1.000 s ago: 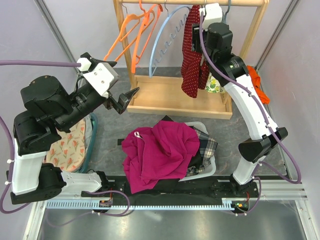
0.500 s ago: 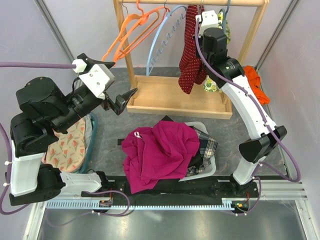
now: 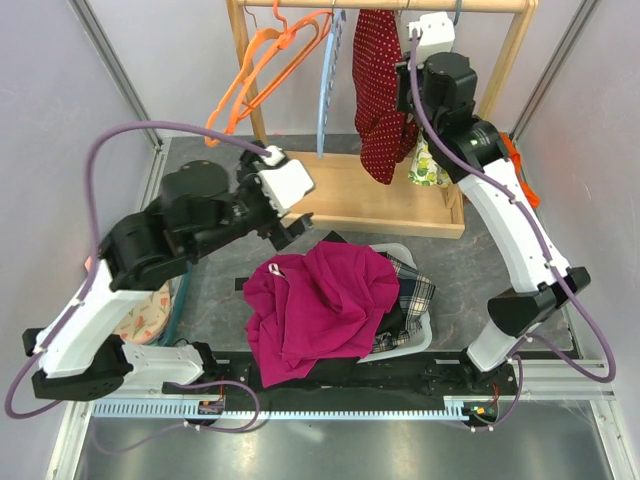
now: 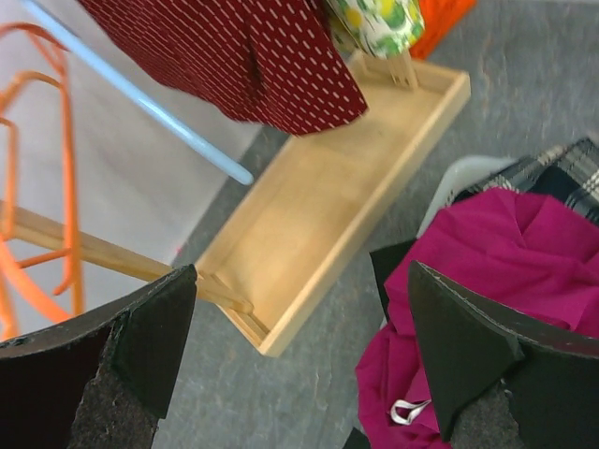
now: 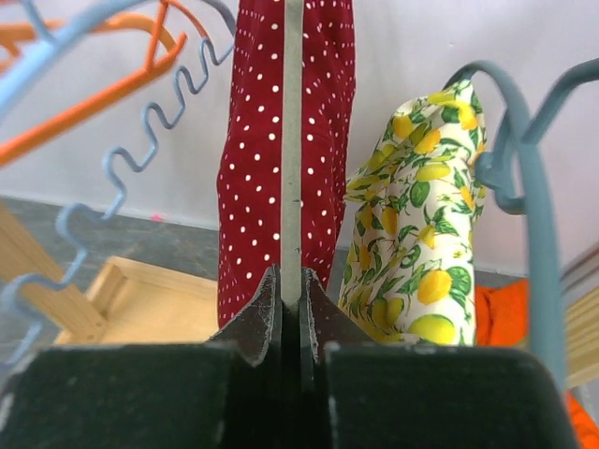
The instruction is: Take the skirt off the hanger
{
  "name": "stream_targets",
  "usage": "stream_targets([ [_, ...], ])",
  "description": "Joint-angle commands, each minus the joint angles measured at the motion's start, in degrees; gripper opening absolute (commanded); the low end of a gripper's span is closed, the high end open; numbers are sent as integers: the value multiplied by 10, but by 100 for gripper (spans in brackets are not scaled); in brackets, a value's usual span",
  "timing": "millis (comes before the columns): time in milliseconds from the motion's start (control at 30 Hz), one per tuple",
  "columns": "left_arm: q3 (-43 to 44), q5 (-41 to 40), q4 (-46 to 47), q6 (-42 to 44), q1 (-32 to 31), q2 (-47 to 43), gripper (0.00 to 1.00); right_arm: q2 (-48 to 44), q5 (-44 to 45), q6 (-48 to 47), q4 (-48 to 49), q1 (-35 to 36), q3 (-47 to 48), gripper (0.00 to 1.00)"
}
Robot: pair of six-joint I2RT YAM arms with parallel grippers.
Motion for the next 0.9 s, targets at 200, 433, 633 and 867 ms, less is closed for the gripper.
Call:
stream_targets([
  [200,24,12,36,-30,4,12,99,-186,-110,122,-83,1,-70,0],
  [433,8,45,90,-54,-10,84,99,-298,-151,157,-149,7,-145,0],
  [633,28,103,110,-88,-13,148,99,-350,-183,176,-210,7,-115,0],
  [867,91,128,118,-141,-14,210,99,-382,-238,192,-249,7,-97,0],
])
